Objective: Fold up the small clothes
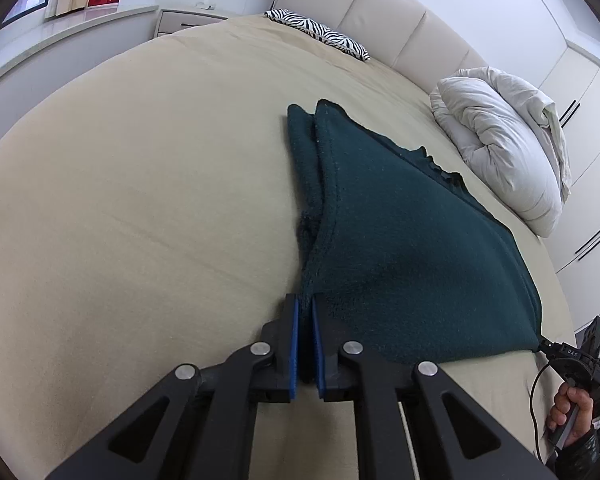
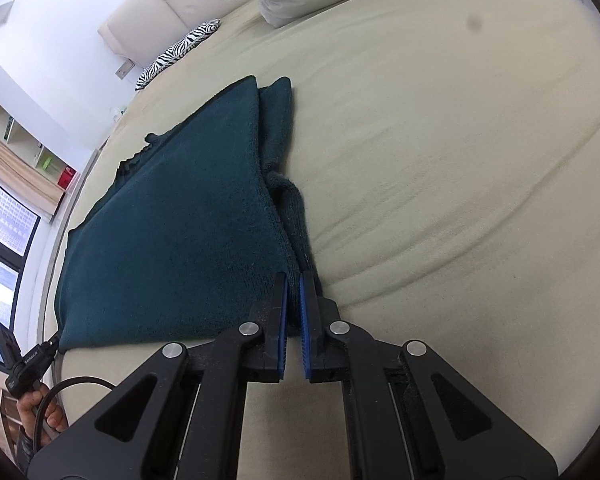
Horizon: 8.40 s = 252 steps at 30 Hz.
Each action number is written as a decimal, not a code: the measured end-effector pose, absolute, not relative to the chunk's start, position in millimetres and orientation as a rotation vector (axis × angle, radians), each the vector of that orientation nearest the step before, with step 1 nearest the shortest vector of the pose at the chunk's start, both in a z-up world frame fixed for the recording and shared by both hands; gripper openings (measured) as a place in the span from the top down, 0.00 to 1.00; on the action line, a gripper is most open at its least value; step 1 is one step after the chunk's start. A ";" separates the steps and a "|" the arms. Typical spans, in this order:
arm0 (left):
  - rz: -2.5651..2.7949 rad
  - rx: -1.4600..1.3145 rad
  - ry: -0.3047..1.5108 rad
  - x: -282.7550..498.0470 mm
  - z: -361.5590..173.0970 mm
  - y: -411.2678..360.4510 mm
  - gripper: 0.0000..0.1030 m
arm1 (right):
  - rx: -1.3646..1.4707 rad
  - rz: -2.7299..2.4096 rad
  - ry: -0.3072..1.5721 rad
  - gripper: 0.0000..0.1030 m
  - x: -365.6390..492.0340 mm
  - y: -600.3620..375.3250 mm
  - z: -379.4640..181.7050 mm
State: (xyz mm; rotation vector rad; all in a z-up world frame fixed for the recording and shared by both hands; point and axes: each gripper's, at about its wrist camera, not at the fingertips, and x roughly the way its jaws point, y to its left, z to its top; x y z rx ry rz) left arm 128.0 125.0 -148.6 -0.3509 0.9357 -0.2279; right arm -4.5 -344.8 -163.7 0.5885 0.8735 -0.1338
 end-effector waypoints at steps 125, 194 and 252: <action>-0.209 -0.131 0.845 157.3 -137.1 50.6 0.60 | 0.914 -0.079 0.673 0.51 123.0 -363.7 -177.7; -0.461 -0.727 0.949 222.5 -115.8 84.6 0.52 | -0.366 0.216 0.925 0.89 262.6 53.6 -125.7; -0.230 -0.531 0.941 244.4 -91.6 135.6 0.85 | 0.049 0.521 0.865 0.57 202.8 18.8 -133.1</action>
